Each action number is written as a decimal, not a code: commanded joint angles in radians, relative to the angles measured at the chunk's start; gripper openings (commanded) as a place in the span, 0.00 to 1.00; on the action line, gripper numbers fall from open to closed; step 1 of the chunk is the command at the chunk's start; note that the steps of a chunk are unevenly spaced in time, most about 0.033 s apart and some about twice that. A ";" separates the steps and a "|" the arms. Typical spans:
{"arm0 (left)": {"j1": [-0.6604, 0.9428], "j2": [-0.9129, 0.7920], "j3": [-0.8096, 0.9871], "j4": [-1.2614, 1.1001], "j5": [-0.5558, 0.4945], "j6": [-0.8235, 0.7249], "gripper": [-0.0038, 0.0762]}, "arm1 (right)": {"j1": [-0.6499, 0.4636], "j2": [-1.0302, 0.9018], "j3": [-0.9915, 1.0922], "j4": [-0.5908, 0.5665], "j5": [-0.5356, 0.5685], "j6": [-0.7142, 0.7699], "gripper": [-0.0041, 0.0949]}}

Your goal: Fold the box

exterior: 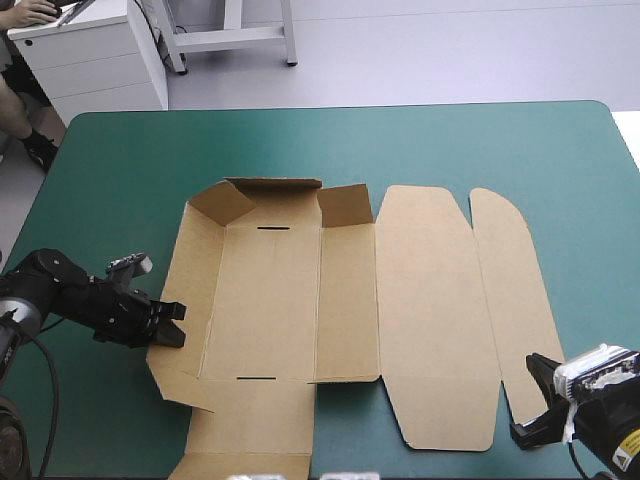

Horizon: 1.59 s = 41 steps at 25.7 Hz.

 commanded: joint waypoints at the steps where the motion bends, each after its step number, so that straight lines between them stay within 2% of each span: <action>1: -0.006 -0.025 -0.033 0.015 0.097 -0.027 0.04 | -0.002 0.009 -0.024 -0.005 -0.058 -0.009 0.02; 8: -0.008 -0.025 -0.173 0.143 0.097 -0.124 0.04 | -0.002 0.009 -0.024 -0.005 -0.028 -0.009 0.02; 11: -0.059 -0.025 -0.263 0.330 0.097 -0.216 0.04 | -0.002 0.009 -0.024 -0.005 -0.007 -0.009 0.02; 16: -0.229 -0.023 -0.380 0.633 0.097 -0.302 0.04 | -0.002 0.009 -0.024 0.003 0.002 0.002 0.02; 20: -0.461 0.012 -0.477 0.892 0.090 -0.293 0.04 | -0.002 0.009 -0.024 0.048 0.002 0.002 0.02; 21: -0.545 0.038 -0.497 1.017 0.087 -0.293 0.04 | -0.002 0.009 -0.024 0.054 0.007 0.002 0.02; 24: -0.719 0.091 -0.501 1.291 0.046 -0.293 0.04 | -0.002 0.009 -0.024 0.080 0.019 -0.001 0.02; 28: -0.897 0.127 -0.499 1.580 -0.109 -0.352 0.04 | -0.002 0.009 -0.024 0.084 0.019 -0.001 0.02; 30: -0.957 0.129 -0.499 1.684 -0.143 -0.393 0.04 | -0.002 0.009 -0.024 0.084 0.019 -0.001 0.02; 36: -1.087 0.129 -0.486 1.765 -0.194 -0.411 0.04 | -0.002 0.009 -0.024 0.084 0.021 -0.001 0.02; 41: -1.164 0.125 -0.412 1.899 -0.229 -0.553 0.04 | -0.002 0.009 -0.024 0.084 0.021 -0.002 0.02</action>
